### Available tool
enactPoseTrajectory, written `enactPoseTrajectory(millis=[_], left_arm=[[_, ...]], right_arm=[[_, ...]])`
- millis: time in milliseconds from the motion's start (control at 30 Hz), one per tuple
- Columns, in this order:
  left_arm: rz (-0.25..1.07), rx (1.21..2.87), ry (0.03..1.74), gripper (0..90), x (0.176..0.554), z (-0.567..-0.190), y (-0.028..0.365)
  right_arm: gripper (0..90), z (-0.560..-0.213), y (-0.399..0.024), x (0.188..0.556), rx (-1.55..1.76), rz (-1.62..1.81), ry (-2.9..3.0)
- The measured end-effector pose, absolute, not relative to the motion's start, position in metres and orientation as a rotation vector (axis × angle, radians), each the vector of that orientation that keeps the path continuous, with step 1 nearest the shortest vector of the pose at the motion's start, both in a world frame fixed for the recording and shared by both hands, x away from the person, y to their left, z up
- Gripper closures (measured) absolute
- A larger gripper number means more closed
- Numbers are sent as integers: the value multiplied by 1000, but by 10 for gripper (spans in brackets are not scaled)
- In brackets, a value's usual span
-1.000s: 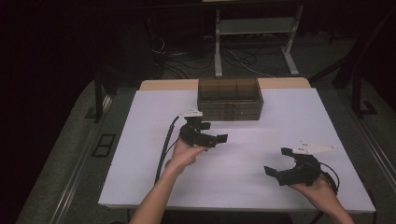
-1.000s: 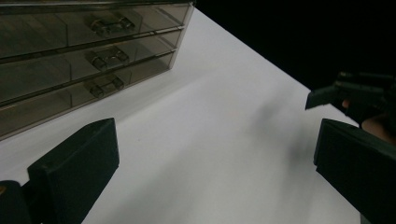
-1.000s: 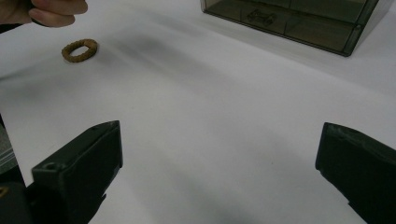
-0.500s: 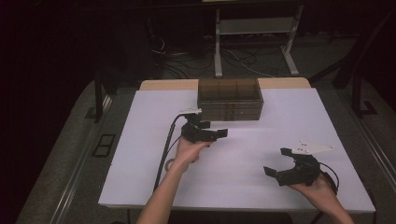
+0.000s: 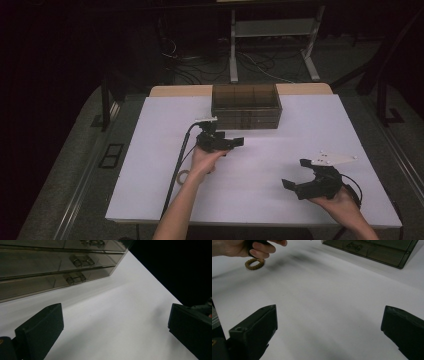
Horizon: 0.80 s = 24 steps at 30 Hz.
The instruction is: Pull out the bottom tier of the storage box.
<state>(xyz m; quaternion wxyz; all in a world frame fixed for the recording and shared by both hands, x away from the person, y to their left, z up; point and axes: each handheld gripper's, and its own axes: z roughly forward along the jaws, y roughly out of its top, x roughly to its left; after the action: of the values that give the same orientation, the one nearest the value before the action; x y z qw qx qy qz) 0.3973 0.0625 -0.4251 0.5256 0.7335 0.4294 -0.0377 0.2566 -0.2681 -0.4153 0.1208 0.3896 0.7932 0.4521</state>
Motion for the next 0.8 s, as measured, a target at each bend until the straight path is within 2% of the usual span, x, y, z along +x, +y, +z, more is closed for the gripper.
enactPoseTrajectory(millis=[333, 800], left_arm=[[-113, 1705, 1106, 0, 408, -436, 64], [-218, 1522, 1227, 0, 419, -445, 53]], right_arm=[[1, -416, -267, 257, 1131, 1313, 2328], [1, -417, -265, 256, 1118, 1302, 2348]])
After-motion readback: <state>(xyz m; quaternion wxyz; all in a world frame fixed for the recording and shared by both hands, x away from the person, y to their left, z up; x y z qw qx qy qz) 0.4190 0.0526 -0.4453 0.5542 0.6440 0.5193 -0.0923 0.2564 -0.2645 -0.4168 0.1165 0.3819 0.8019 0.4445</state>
